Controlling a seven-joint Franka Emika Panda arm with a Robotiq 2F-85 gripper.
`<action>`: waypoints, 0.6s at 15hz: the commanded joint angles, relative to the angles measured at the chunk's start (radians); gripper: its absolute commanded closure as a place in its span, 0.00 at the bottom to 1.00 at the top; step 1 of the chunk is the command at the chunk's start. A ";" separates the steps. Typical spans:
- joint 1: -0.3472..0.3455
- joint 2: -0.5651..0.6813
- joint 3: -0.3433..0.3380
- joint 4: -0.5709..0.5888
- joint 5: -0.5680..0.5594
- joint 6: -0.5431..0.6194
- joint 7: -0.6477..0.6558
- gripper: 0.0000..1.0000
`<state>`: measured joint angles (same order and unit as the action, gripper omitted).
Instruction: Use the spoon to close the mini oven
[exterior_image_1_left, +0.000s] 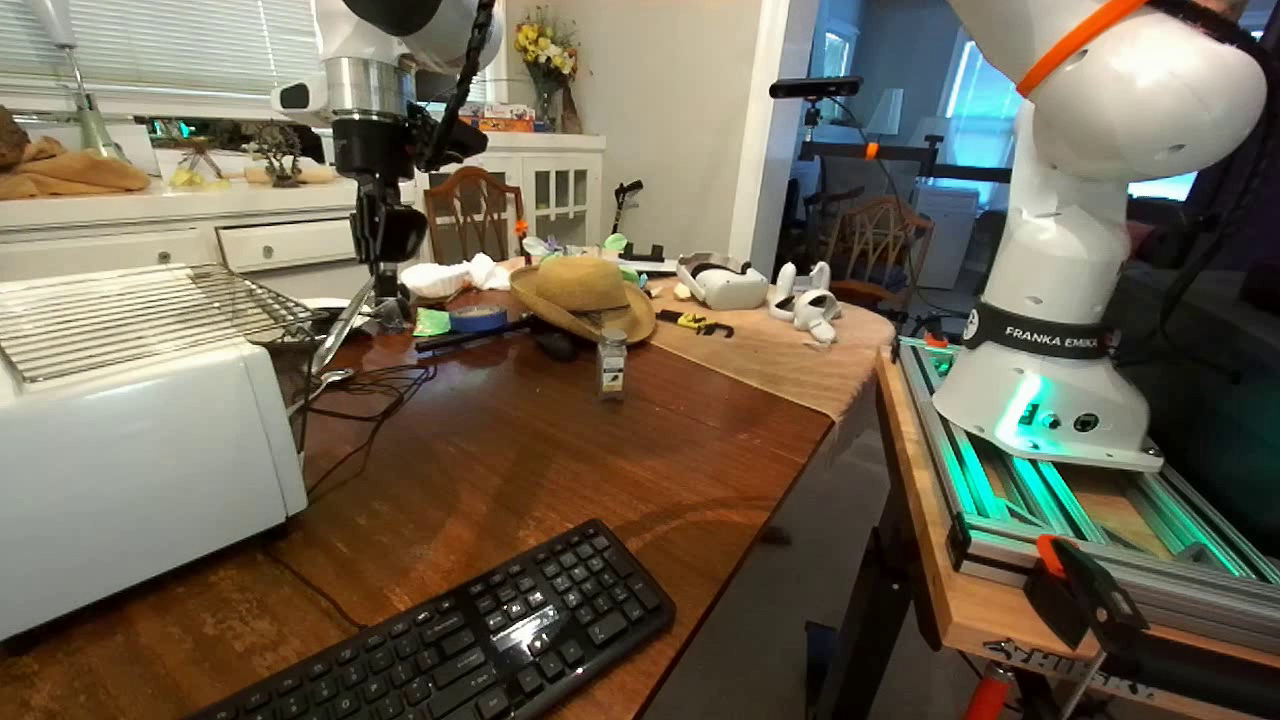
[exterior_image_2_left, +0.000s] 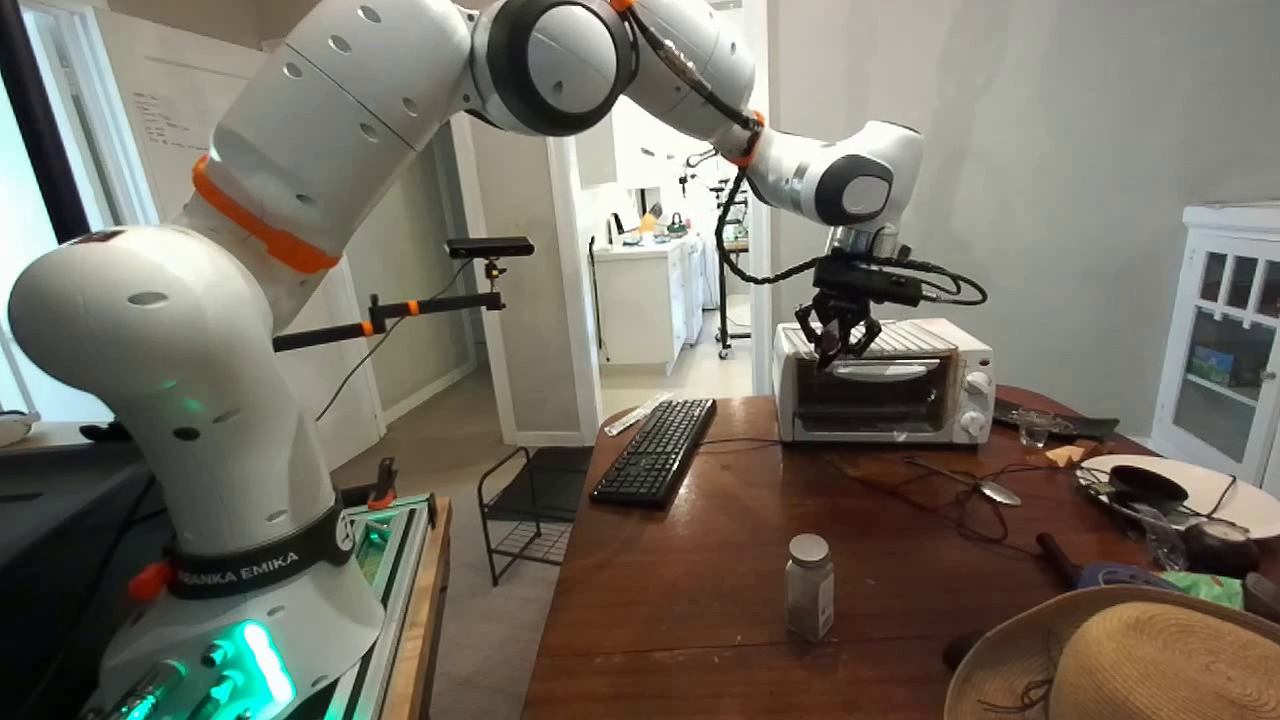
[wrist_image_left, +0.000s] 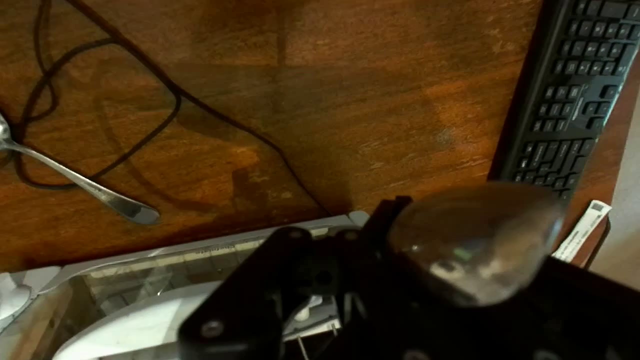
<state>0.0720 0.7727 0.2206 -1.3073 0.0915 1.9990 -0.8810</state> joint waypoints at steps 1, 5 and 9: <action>-0.024 -0.062 -0.024 -0.106 -0.008 0.082 0.026 0.98; -0.096 -0.070 -0.001 -0.186 0.044 0.184 -0.034 0.98; -0.199 -0.063 0.068 -0.293 0.175 0.314 -0.168 0.98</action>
<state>-0.0510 0.7365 0.2264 -1.4866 0.1701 2.2142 -0.9468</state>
